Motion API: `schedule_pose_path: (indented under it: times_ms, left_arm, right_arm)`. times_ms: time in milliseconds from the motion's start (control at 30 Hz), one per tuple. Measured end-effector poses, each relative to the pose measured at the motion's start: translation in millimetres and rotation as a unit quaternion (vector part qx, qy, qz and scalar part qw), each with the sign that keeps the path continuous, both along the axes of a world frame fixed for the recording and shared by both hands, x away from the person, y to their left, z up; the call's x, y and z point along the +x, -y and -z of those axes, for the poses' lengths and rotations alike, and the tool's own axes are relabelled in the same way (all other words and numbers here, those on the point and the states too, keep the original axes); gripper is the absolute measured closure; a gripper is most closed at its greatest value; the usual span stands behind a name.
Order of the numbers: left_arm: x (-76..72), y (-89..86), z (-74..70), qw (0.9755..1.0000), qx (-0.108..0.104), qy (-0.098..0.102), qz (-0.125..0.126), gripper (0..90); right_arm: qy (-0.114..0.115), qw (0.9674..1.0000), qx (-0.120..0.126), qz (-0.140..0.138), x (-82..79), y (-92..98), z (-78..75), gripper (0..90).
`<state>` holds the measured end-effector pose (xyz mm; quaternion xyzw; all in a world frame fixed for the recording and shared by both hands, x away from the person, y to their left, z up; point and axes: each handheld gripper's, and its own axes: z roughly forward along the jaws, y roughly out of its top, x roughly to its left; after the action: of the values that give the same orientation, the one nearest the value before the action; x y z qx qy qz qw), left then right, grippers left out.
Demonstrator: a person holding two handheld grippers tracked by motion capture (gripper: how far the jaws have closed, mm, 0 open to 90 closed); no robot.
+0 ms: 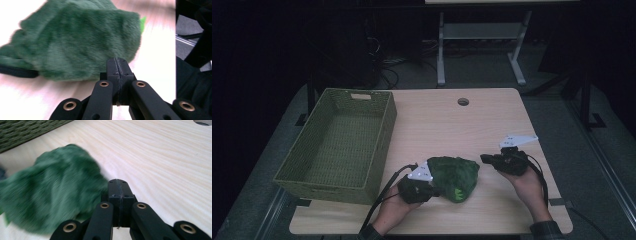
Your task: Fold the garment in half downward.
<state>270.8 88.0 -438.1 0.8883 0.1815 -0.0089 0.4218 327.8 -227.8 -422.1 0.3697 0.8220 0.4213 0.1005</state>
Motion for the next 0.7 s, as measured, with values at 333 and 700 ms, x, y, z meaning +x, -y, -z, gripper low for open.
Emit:
schedule_pose_path:
  times_ms: [333, 700]
  left_arm:
    - [-3.9, 20.7, 14.1, 0.9994, 0.005, -0.02, 0.03, 88.8]
    - [4.1, 25.8, 22.1, 0.9996, 0.007, -0.023, 0.015, 88.9]
  right_arm:
    - [-0.021, 0.9995, 0.006, -0.022, 37.8, -28.1, 11.3, 89.8]
    - [-0.052, 0.9969, -0.009, -0.058, 40.7, -50.8, 29.1, 89.9]
